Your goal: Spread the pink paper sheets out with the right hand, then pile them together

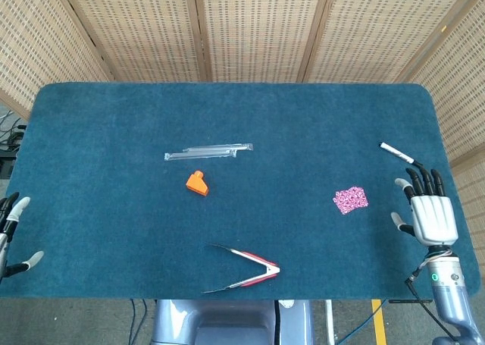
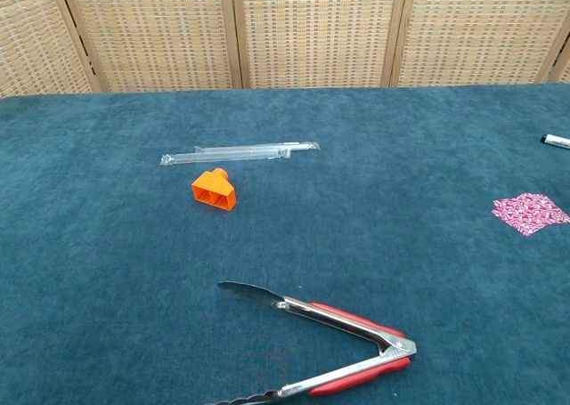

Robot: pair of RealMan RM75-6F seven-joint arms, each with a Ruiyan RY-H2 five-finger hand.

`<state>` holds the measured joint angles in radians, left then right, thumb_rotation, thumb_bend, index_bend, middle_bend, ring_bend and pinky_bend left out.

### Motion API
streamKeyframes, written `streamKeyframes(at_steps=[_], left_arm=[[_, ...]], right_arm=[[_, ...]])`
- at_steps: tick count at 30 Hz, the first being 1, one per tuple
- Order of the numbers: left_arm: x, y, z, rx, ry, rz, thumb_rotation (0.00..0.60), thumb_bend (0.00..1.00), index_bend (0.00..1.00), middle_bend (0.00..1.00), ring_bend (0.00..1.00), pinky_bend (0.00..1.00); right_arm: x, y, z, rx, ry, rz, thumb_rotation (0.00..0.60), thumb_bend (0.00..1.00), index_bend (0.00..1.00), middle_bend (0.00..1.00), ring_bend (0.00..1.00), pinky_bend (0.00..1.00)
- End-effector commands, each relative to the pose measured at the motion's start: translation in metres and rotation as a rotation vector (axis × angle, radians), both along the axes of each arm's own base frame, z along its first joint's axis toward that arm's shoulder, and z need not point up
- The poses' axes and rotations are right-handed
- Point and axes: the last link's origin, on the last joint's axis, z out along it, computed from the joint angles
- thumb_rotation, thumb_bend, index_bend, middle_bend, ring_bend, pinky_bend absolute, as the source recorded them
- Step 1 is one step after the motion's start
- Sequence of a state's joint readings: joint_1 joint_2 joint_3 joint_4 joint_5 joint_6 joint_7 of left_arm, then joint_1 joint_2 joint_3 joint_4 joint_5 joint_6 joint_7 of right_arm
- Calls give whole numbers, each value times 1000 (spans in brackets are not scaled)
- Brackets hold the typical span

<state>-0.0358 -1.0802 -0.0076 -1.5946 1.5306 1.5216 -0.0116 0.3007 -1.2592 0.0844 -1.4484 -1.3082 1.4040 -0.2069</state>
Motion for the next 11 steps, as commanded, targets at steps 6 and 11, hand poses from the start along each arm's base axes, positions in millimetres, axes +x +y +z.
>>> streamKeyframes(at_steps=[6, 11], left_arm=[[1, -1, -3, -6, 3, -11, 600, 17, 3, 0, 0, 0], [2, 0, -4, -12, 3, -9, 600, 16, 3, 0, 0, 0]], right_arm=[[-1, 16, 2, -16, -3, -1, 600, 311, 236, 133, 0, 0], [-1, 18, 3, -19, -1, 1, 600, 311, 236, 133, 0, 0]])
